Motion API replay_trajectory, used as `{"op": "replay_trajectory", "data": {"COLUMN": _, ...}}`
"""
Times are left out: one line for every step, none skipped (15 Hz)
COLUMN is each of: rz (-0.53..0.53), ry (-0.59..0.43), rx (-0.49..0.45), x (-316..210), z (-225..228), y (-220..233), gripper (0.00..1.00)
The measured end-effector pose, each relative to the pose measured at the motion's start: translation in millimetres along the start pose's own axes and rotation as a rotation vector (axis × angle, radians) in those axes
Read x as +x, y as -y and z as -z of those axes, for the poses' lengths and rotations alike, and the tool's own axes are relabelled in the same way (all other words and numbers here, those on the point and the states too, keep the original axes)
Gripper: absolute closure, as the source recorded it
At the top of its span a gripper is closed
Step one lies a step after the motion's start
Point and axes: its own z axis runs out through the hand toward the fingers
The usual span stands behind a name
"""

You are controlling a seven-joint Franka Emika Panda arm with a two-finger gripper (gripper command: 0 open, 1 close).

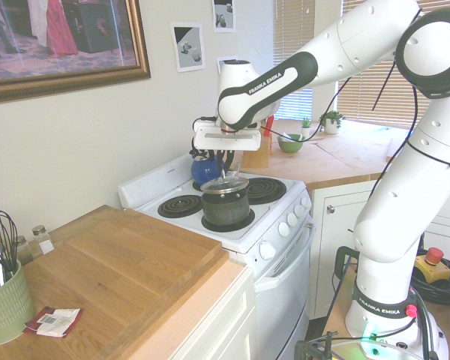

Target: Cover the lid of the pot

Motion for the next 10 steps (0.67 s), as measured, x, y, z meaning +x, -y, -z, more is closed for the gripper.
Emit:
{"op": "replay_trajectory", "data": {"rz": 0.001, "ry": 0.001, "rx": -0.003, "x": -0.3, "z": -4.7, "y": -5.6, "gripper": 1.00}}
{"op": "replay_trajectory", "data": {"rz": 0.002, "ry": 0.000, "rx": -0.004, "x": 0.7, "z": -9.4, "y": -9.2, "gripper": 1.00}}
{"op": "replay_trajectory", "data": {"rz": 0.001, "ry": -0.001, "rx": 0.001, "x": 2.1, "z": -12.5, "y": -10.9, "gripper": 1.00}}
{"op": "replay_trajectory", "data": {"rz": -0.001, "ry": -0.004, "rx": 0.011, "x": 3.6, "z": -14.4, "y": -11.1, "gripper": 1.00}}
{"op": "replay_trajectory", "data": {"rz": -0.002, "ry": -0.007, "rx": 0.024, "x": 4.7, "z": -14.2, "y": -10.2, "gripper": 1.00}}
{"op": "replay_trajectory", "data": {"rz": 0.002, "ry": -0.011, "rx": 0.036, "x": 4.6, "z": -13.5, "y": -9.0, "gripper": 1.00}}
{"op": "replay_trajectory", "data": {"rz": 0.007, "ry": -0.014, "rx": 0.045, "x": 3.2, "z": -13.1, "y": -7.7, "gripper": 1.00}}
{"op": "replay_trajectory", "data": {"rz": 0.016, "ry": -0.019, "rx": 0.047, "x": 0.8, "z": -13.4, "y": -7.2, "gripper": 1.00}}
{"op": "replay_trajectory", "data": {"rz": 0.025, "ry": -0.025, "rx": 0.048, "x": -1.5, "z": -15.0, "y": -7.3, "gripper": 1.00}}
{"op": "replay_trajectory", "data": {"rz": 0.032, "ry": -0.031, "rx": 0.045, "x": -2.8, "z": -17.6, "y": -7.9, "gripper": 1.00}}
